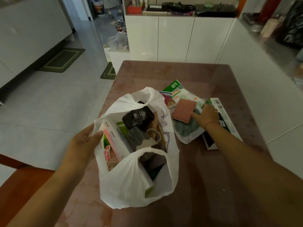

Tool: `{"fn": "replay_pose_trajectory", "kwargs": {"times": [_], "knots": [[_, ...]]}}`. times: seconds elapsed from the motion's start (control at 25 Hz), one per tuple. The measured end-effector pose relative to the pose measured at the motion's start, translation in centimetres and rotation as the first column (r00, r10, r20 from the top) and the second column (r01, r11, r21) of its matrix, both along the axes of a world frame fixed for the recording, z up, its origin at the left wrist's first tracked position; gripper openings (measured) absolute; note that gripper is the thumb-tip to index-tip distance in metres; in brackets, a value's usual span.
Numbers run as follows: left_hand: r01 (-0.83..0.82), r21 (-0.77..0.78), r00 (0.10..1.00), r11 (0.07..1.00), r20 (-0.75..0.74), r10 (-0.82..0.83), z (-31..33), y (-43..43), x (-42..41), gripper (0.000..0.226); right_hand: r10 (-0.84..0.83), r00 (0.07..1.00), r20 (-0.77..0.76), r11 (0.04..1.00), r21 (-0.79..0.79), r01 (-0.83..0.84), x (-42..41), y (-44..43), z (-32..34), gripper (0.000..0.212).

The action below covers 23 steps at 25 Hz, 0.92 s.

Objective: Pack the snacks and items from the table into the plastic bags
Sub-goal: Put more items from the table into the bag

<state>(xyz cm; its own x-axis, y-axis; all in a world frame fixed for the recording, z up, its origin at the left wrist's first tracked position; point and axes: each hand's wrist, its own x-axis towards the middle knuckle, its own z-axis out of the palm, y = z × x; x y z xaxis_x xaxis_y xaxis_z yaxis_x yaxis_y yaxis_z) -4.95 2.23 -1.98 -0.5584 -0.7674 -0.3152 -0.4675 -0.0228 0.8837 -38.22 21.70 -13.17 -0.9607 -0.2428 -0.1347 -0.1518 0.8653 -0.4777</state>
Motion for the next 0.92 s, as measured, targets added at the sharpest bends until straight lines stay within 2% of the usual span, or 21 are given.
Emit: {"fn": "replay_pose_trajectory", "kwargs": {"times": [0.04,0.12,0.28,0.4,0.52,0.6,0.72,0.8,0.88,0.92], "knots": [[0.000,0.006,1.000,1.000,0.011,0.000,0.0,0.0,0.0,0.023,0.030,0.999,-0.013,0.994,0.108,-0.029,-1.2,-0.6,-0.6,0.074],[-0.014,0.001,0.999,1.000,0.033,0.014,0.0,0.0,-0.2,0.024,0.069,0.998,0.013,0.972,0.226,-0.070,-3.2,-2.4,-1.3,0.086],[-0.031,-0.023,0.997,0.999,0.068,0.033,-0.2,-0.2,-1.0,0.017,0.052,0.993,0.106,0.946,0.312,-0.083,-5.3,-5.8,-3.3,0.112],[-0.038,0.004,0.996,0.999,0.076,0.037,-0.3,-0.2,-1.4,0.013,0.022,0.999,0.030,0.941,0.336,-0.031,-5.0,-6.8,-4.6,0.117],[-0.032,0.015,0.997,0.999,0.068,0.031,-0.4,-0.3,-1.4,0.012,0.086,0.987,-0.137,0.972,0.229,-0.053,-4.4,-7.7,-5.6,0.109],[-0.028,0.008,0.998,1.000,0.057,0.027,-0.5,-0.3,-1.2,0.011,0.083,0.984,-0.160,0.996,0.033,-0.079,-3.9,-8.1,-5.5,0.099],[-0.031,0.009,0.999,0.999,0.038,0.030,-0.5,-0.4,-1.0,0.012,-0.106,0.994,-0.022,0.939,-0.332,0.093,-2.6,-7.9,-4.1,0.083],[-0.032,0.007,0.999,0.999,0.035,0.032,-0.4,-0.4,-0.8,0.012,-0.185,0.979,0.088,0.899,-0.386,0.205,-1.6,-6.6,-3.3,0.076],[-0.055,0.023,0.998,0.998,0.027,0.055,-0.3,-0.4,-0.8,0.012,-0.212,0.970,0.120,0.892,-0.381,0.242,-0.7,-4.6,-2.6,0.065],[-0.069,0.030,0.997,0.997,0.026,0.068,-0.2,-0.3,-0.8,0.014,-0.230,0.965,0.124,0.859,-0.441,0.261,-0.2,-3.6,-1.8,0.061]]}}
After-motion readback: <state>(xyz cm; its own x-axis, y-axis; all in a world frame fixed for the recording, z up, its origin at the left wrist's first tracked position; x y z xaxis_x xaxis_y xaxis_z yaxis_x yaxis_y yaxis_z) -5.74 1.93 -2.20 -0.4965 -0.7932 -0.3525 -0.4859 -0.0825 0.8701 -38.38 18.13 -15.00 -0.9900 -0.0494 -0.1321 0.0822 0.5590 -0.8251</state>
